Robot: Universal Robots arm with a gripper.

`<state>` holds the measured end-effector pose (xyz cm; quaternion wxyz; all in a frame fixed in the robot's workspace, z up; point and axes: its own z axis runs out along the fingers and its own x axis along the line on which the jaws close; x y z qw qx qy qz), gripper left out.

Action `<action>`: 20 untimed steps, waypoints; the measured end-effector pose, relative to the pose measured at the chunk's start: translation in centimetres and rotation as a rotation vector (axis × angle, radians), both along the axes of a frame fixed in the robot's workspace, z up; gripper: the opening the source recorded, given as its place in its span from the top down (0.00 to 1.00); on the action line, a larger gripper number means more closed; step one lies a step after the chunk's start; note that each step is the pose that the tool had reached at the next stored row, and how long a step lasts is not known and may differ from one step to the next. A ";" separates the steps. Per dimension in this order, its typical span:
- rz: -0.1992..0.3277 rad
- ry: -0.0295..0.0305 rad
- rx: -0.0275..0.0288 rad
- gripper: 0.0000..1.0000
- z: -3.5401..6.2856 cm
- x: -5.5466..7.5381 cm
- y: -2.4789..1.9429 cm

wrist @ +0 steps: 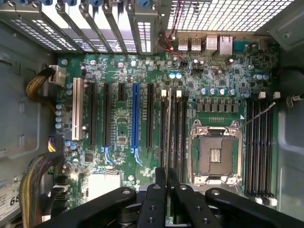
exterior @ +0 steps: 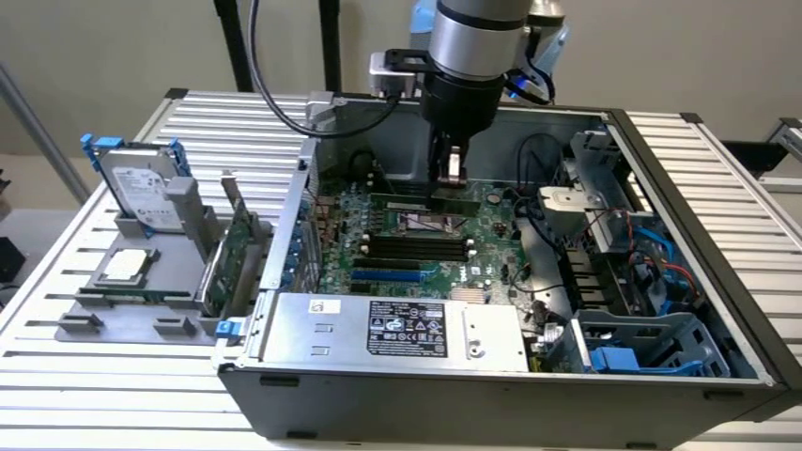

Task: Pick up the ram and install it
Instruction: 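Insert the ram into the slot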

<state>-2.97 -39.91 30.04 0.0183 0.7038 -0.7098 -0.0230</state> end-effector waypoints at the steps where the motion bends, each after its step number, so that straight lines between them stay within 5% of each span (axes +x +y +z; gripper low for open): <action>1: 0.000 -0.0005 -0.0006 1.00 -0.18 0.0 0.04; 7: 0.000 -0.0215 -0.0029 1.00 -1.48 -0.1 0.07; 20: 0.021 -0.0249 -0.0029 1.00 -3.86 -0.5 0.11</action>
